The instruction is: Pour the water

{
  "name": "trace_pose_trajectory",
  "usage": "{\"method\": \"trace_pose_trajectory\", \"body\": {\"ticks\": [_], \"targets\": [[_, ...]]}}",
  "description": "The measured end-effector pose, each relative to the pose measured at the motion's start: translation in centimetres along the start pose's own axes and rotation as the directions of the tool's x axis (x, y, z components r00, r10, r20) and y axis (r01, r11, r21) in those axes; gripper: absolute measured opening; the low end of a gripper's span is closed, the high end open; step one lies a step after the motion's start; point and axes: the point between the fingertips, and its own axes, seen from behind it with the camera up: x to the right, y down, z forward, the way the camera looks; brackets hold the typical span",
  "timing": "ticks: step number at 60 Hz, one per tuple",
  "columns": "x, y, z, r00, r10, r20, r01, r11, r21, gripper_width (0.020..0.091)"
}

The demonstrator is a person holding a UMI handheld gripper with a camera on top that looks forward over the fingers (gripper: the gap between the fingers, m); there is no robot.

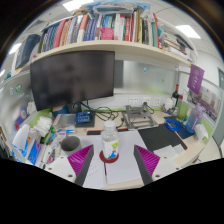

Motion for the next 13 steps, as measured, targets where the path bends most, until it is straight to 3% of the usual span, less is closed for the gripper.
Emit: {"method": "trace_pose_trajectory", "body": {"ticks": [13], "targets": [[1.1, -2.0, -1.9, 0.999, 0.020, -0.041, -0.018, 0.999, 0.042, 0.0823]]}}
